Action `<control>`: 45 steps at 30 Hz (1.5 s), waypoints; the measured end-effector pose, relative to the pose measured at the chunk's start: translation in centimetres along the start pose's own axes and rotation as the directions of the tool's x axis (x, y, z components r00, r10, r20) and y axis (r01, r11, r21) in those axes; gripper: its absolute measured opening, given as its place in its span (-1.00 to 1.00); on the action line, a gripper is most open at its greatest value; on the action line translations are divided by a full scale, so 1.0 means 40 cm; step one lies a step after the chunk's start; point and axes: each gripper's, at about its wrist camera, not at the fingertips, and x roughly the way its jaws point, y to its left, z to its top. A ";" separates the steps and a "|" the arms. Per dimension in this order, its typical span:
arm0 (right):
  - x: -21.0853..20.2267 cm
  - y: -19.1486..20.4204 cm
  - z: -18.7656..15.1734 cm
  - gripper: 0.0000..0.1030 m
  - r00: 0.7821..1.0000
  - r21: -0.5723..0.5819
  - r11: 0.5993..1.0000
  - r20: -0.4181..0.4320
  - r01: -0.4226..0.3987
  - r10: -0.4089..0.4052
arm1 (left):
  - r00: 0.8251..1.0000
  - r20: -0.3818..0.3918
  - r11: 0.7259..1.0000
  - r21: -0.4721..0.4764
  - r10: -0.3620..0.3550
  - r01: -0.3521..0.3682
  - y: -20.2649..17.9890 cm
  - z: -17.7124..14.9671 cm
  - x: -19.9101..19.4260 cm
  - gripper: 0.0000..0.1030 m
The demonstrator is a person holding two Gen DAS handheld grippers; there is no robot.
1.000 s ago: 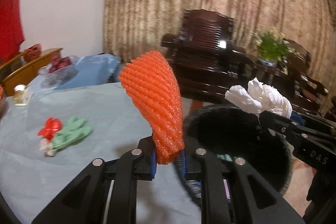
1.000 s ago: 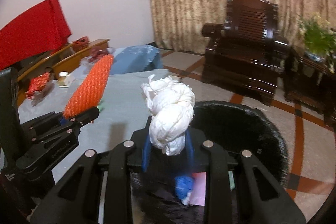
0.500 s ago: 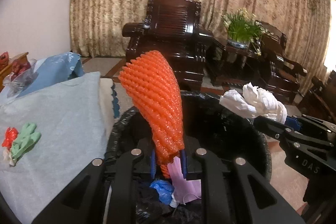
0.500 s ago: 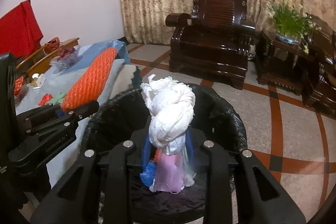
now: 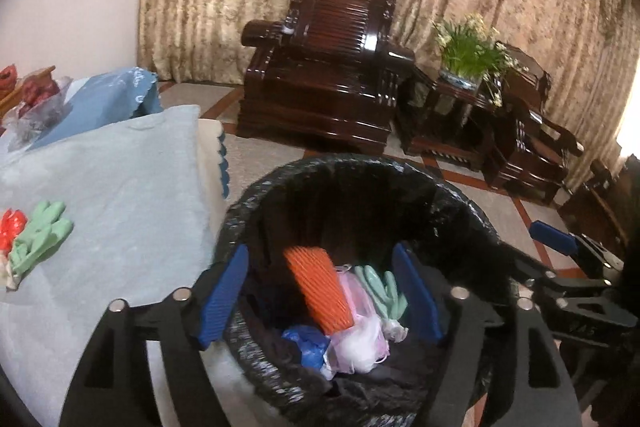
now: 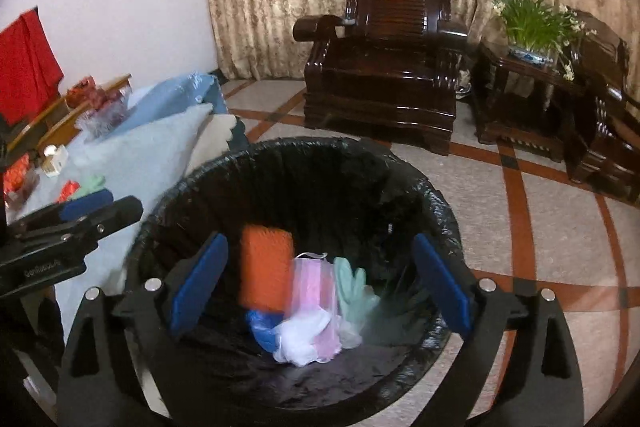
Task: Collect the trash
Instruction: 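Move both grippers back over the table toward the red bag and green glove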
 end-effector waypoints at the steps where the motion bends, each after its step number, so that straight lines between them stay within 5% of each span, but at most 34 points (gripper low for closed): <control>1: -0.004 0.005 0.001 0.82 1.000 0.003 1.000 0.005 -0.007 0.007 | 1.000 0.009 1.000 -0.008 0.008 -0.008 0.013 -0.002 -0.012 0.51; 14: -0.020 0.192 0.070 0.84 0.989 -0.084 0.988 0.060 -0.131 0.136 | 0.974 0.115 0.973 -0.141 0.198 -0.181 0.239 -0.050 -0.194 0.58; 27: 0.111 0.588 0.104 0.85 0.951 -0.210 0.928 -0.017 -0.307 0.310 | 0.866 0.117 0.859 -0.245 0.486 -0.449 0.548 -0.150 -0.376 0.58; 35: 0.230 0.834 0.084 0.84 0.933 -0.278 0.891 -0.079 -0.359 0.352 | 0.823 0.073 0.802 -0.285 0.564 -0.524 0.700 -0.216 -0.417 0.58; 45: 0.418 0.975 0.052 0.84 0.938 -0.304 0.890 -0.178 -0.340 0.298 | 0.812 0.051 0.782 -0.309 0.582 -0.541 0.794 -0.240 -0.395 0.58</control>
